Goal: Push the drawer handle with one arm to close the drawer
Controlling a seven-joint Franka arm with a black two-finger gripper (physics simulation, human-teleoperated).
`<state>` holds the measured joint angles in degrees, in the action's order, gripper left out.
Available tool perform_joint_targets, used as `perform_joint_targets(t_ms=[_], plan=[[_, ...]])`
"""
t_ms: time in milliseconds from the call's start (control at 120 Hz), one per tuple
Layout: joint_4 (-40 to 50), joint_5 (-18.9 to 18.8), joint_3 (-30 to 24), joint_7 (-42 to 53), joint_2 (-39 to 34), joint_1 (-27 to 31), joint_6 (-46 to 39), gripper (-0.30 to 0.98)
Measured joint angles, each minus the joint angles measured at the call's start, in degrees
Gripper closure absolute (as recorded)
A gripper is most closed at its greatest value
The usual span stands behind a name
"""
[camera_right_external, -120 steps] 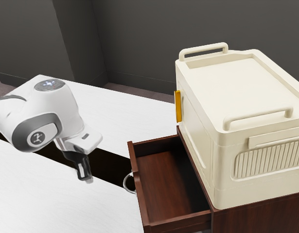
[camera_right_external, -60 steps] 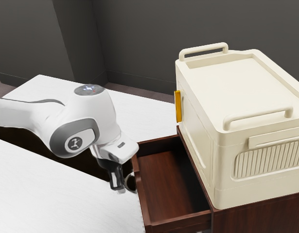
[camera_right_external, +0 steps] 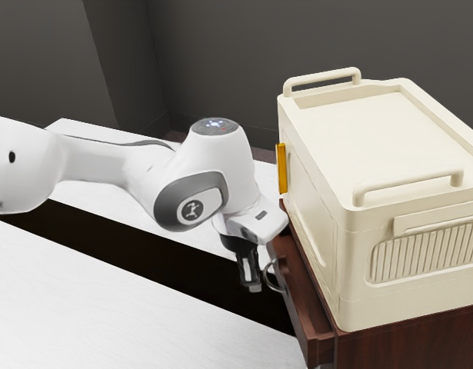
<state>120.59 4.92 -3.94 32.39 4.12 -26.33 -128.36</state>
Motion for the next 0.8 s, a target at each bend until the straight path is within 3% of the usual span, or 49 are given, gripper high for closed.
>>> perform_joint_targets(t_ms=[158,267,350,442,533,617,725,800], plan=[[-5.1,0.0,0.0,0.0,4.2,-0.7,0.1,0.79],[-7.5,-0.6,-0.2,8.6,6.1,0.1,0.2,0.79],[-7.3,-0.3,0.1,8.8,6.3,-0.3,0.5,0.79],[-3.0,0.7,0.3,7.3,3.0,-0.9,1.1,0.79],[4.4,2.4,1.3,5.9,-5.3,-1.6,2.3,0.79],[5.1,2.2,10.1,4.4,-10.0,-6.2,8.0,0.79],[-5.8,-1.1,21.0,2.6,-9.9,0.5,17.6,0.79],[-13.0,-3.0,23.9,1.2,-7.7,3.4,22.6,0.72]])
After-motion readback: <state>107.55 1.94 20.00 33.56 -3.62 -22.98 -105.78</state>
